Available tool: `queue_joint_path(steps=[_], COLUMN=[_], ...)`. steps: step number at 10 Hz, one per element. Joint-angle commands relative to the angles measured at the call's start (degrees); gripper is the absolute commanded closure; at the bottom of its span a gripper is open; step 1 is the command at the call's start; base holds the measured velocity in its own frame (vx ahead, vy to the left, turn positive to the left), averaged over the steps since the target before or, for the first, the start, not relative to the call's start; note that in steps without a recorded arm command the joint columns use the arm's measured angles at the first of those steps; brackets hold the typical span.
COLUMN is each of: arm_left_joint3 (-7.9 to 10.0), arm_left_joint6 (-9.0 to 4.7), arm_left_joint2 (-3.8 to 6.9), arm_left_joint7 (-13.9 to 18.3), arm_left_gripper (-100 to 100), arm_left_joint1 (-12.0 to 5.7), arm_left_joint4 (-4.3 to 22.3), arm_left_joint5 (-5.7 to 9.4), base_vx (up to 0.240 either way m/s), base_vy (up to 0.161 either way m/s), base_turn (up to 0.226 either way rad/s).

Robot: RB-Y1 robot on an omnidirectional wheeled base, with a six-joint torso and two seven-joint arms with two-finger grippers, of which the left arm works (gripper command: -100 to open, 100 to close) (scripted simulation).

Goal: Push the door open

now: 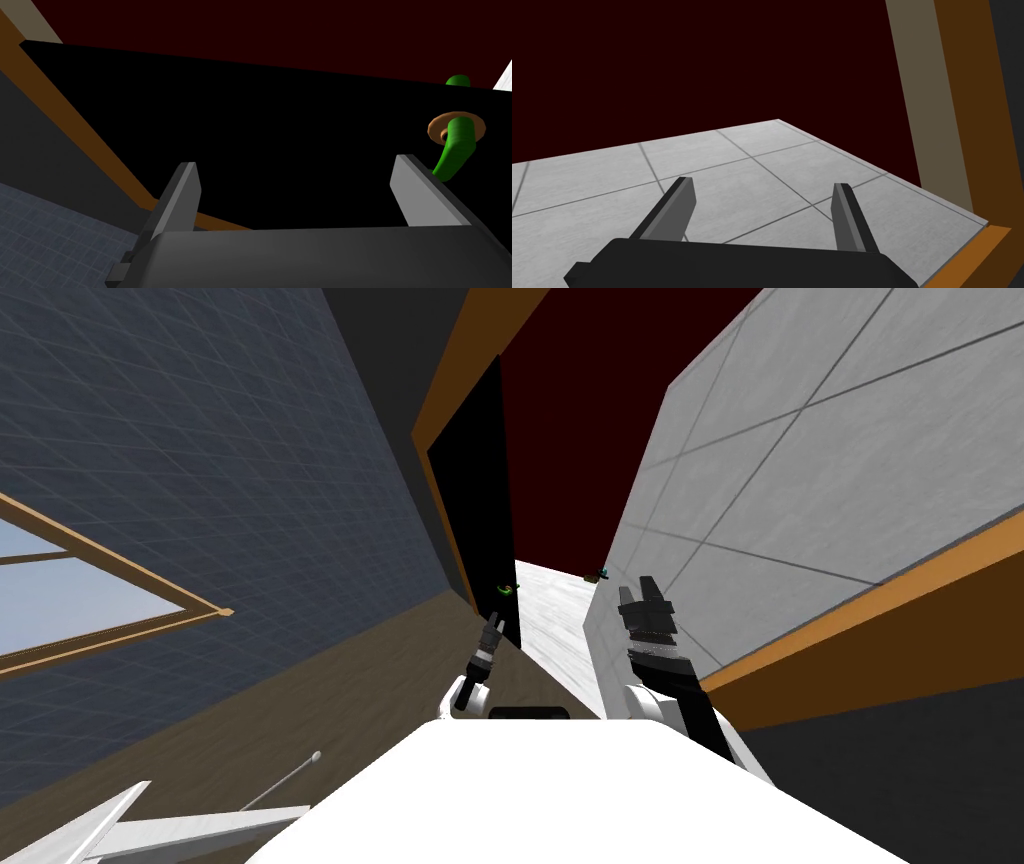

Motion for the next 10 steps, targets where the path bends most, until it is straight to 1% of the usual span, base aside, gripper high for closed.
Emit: queue_joint_path(steps=[1,7,8,9,10], arm_left_joint3=[-0.62,-2.96,-3.72,-4.09,-4.80], arm_left_joint6=[-0.56,-1.71,-2.08,-2.26,-2.61], arm_left_joint2=[0.13,0.48,0.58,0.64,0.72], arm_left_joint7=[0.2,1.1,1.4,1.5,1.8], arm_left_gripper=[-100,-100,-100,-100,-100], arm_left_joint1=[-0.86,-3.67,-4.58,-5.03,-5.88], arm_left_joint4=[2.3,9.3,11.6,12.7,14.8], arm_left_joint5=[-0.27,-1.29,-1.62,-1.78,-2.09], base_vx=[0.102,0.092,0.132,0.128,0.139], base_vy=[0.083,0.079,0.111,0.109,0.123], base_turn=[-0.020,-0.017,-0.025,-0.027,-0.022])
